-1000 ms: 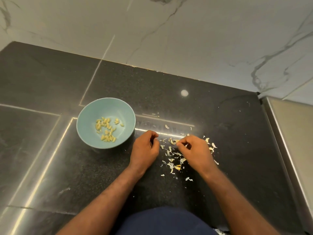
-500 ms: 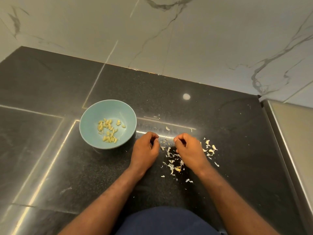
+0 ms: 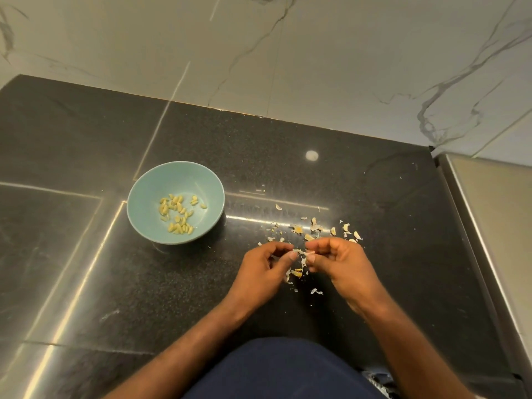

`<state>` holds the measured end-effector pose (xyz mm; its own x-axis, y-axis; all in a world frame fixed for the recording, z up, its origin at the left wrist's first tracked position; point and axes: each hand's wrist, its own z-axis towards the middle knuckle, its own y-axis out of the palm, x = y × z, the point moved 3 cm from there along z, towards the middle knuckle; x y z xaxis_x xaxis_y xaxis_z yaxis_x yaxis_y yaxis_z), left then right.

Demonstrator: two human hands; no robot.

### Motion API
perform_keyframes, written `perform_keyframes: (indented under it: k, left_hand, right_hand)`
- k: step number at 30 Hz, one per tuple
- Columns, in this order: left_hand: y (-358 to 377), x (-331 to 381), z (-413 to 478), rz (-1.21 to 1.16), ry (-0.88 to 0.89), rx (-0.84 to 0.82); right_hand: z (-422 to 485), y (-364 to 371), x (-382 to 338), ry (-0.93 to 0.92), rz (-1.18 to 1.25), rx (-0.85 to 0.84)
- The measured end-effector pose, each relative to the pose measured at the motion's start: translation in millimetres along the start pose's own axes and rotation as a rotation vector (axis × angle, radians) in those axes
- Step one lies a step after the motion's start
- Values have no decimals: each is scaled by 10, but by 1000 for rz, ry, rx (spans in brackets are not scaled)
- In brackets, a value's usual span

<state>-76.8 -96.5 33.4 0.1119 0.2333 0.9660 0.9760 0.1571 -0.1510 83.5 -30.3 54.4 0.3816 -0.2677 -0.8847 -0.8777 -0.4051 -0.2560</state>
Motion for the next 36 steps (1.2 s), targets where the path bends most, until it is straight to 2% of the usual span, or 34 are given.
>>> perform_keyframes:
  k: [3, 9, 15, 20, 23, 28, 36]
  left_hand:
    - [20, 135, -41, -43, -15, -77]
    - [-74, 80, -92, -73, -119, -59]
    - [-87, -52, -230, -417, -293, -29]
    - [-106, -130, -293, -481, -338, -32]
    - [-112, -130, -302, -422, -314, 0]
    - [-123, -81, -311, -97, -170, 62]
    - [-92, -31, -333, 23, -26, 99]
  right_hand:
    - [-73, 113, -138, -97, -48, -23]
    - [-156, 217, -165, -222, -251, -82]
    - [-236, 303, -96, -101, -63, -62]
    - [-314, 374, -24, -44, 17, -52]
    - [-339, 394, -24, -50, -4, -26]
    - [-372, 428, -65, -95, -61, 13]
    - [-407, 413, -48, -94, -41, 57]
